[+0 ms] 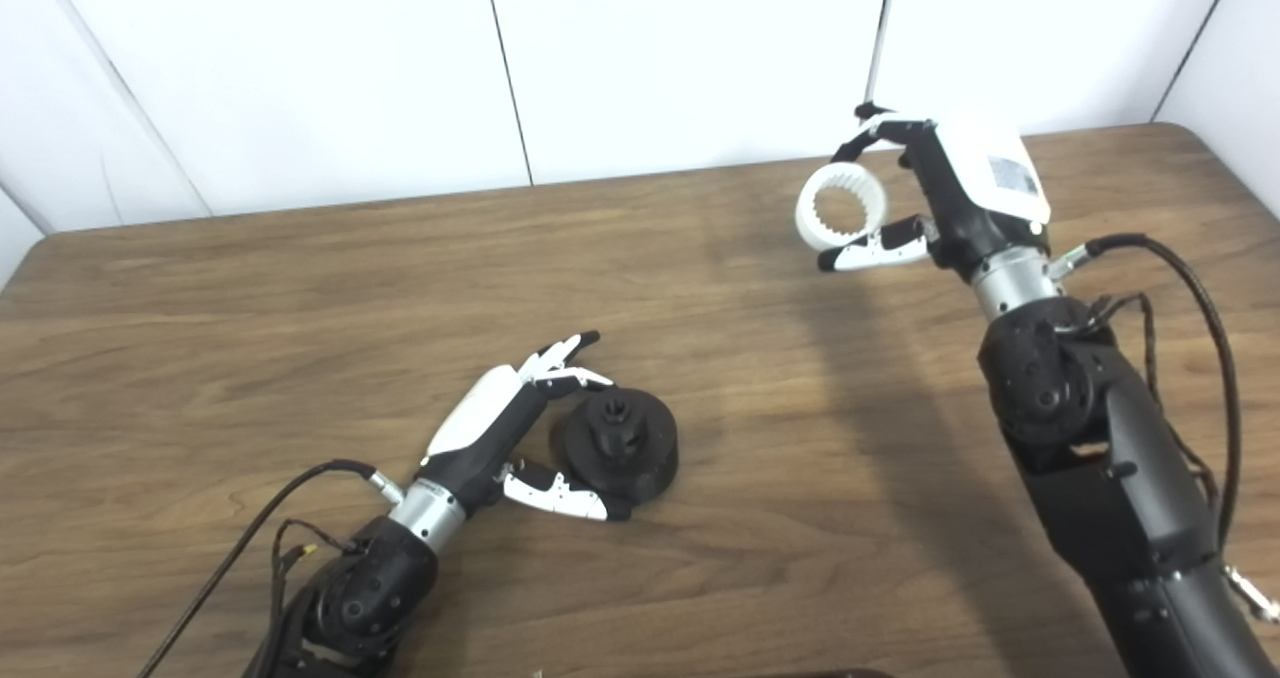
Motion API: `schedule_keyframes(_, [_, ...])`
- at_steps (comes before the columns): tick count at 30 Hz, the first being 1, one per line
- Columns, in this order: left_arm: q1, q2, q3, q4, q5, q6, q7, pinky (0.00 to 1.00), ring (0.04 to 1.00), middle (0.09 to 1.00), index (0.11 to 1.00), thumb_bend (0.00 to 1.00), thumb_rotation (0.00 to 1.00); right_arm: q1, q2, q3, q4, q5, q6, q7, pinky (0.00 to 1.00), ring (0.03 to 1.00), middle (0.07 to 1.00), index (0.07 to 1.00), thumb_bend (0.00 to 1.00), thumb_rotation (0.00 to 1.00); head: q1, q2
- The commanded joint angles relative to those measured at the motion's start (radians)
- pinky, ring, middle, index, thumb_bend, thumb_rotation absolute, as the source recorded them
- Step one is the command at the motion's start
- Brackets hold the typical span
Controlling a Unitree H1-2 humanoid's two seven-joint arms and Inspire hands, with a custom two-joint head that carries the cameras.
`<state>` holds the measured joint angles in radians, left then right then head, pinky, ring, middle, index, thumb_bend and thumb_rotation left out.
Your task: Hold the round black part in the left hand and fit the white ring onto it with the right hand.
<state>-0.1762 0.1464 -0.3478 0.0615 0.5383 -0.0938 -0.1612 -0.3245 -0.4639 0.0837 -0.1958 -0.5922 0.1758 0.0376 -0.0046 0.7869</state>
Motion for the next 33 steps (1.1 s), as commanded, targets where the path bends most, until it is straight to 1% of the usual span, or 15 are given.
schedule_keyframes(1, [-0.027, 0.000, -0.004, -0.018, -0.001, 0.003, -0.006, 1.00, 1.000, 1.000, 0.626, 0.98, 0.37, -0.019, -0.002, -0.012, -0.065, 0.014, -0.029, 0.009, 0.62, 0.779, 0.823, 0.490, 0.52, 0.15, -0.001, 0.002])
schedule_keyframes(6, [-0.028, -0.001, -0.004, -0.016, -0.002, 0.004, -0.007, 1.00, 1.000, 1.000, 0.627, 0.98, 0.37, 0.005, 0.026, -0.007, -0.133, 0.034, -0.007, 0.054, 0.62, 0.778, 0.830, 0.491, 0.52, 0.15, 0.000, 0.003])
schedule_keyframes(8, [-0.028, -0.001, -0.005, -0.015, 0.000, 0.003, -0.005, 1.00, 1.000, 1.000, 0.627, 0.98, 0.37, 0.014, 0.041, -0.003, -0.162, 0.039, 0.006, 0.073, 0.64, 0.791, 0.835, 0.492, 0.52, 0.15, -0.001, 0.003])
schedule_keyframes(13, [-0.028, -0.002, -0.006, -0.016, 0.000, 0.003, -0.004, 1.00, 1.000, 1.000, 0.627, 0.98, 0.37, 0.033, 0.076, 0.004, -0.212, 0.070, -0.004, 0.104, 0.67, 0.812, 0.833, 0.492, 0.52, 0.15, 0.000, 0.006])
schedule_keyframes(15, [-0.029, -0.002, -0.008, -0.015, 0.004, 0.000, -0.002, 1.00, 1.000, 1.000, 0.627, 0.98, 0.38, 0.038, 0.088, 0.011, -0.227, 0.071, -0.007, 0.116, 0.66, 0.807, 0.834, 0.492, 0.52, 0.15, -0.001, 0.007])
schedule_keyframes(30, [-0.032, -0.008, -0.014, -0.008, 0.007, -0.005, 0.006, 1.00, 1.000, 1.000, 0.626, 0.97, 0.39, 0.073, 0.164, 0.102, -0.324, 0.033, 0.013, 0.216, 0.66, 0.816, 0.843, 0.493, 0.52, 0.15, -0.002, 0.010])
schedule_keyframes(33, [-0.033, -0.010, -0.015, -0.008, 0.009, -0.004, 0.008, 1.00, 1.000, 1.000, 0.626, 0.97, 0.38, 0.078, 0.176, 0.111, -0.326, 0.033, 0.003, 0.230, 0.66, 0.812, 0.843, 0.492, 0.52, 0.15, -0.001, 0.011])
